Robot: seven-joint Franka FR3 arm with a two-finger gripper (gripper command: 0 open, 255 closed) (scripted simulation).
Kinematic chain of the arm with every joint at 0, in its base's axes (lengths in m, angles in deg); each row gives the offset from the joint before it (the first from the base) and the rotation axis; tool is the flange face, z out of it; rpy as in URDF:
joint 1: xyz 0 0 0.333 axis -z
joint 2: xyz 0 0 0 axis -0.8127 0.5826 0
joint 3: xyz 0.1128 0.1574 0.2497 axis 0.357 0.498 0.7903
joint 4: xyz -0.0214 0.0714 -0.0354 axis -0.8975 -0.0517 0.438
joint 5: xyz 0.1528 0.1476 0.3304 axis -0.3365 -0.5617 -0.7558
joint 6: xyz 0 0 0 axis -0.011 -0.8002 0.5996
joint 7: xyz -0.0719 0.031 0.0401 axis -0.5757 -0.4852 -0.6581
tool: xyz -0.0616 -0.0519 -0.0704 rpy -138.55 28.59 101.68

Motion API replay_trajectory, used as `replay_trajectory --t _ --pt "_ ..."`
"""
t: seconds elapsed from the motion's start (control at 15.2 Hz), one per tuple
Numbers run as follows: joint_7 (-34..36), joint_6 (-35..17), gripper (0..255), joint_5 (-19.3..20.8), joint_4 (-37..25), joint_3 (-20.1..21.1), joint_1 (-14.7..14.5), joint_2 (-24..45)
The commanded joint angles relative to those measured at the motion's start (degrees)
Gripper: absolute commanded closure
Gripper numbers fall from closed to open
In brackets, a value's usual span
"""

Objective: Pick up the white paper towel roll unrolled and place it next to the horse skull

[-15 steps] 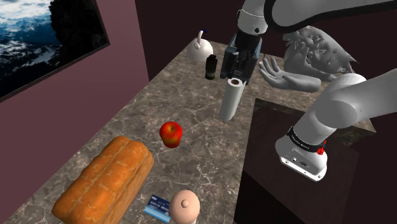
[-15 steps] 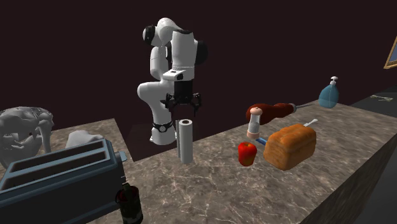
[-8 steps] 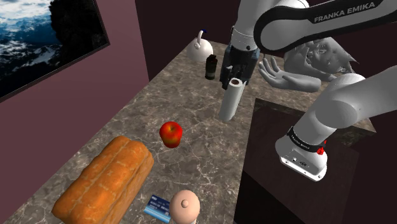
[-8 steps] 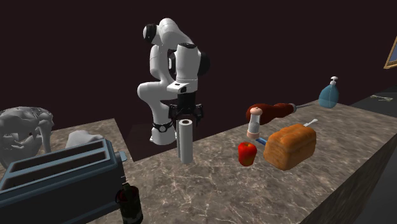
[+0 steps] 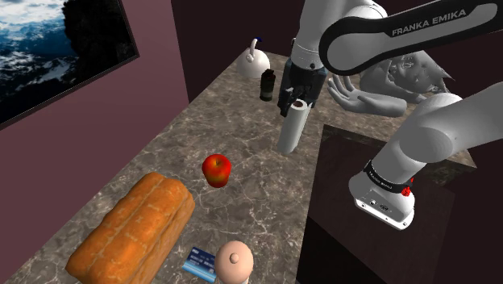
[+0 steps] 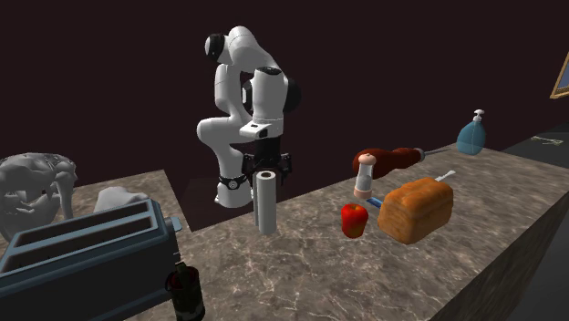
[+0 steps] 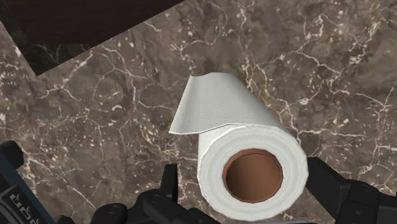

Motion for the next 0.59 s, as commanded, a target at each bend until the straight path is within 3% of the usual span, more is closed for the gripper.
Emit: replay_trajectory --t 0.0,0.07,0.53 --pt "-0.01 -0.02 0 0.0 0.02 0.0 0.0 0.0" --pt "0.0 -0.02 255 0.0 0.02 0.0 0.0 0.0" --pt "-0.01 -0.08 255 0.0 0.04 0.0 0.01 0.03"
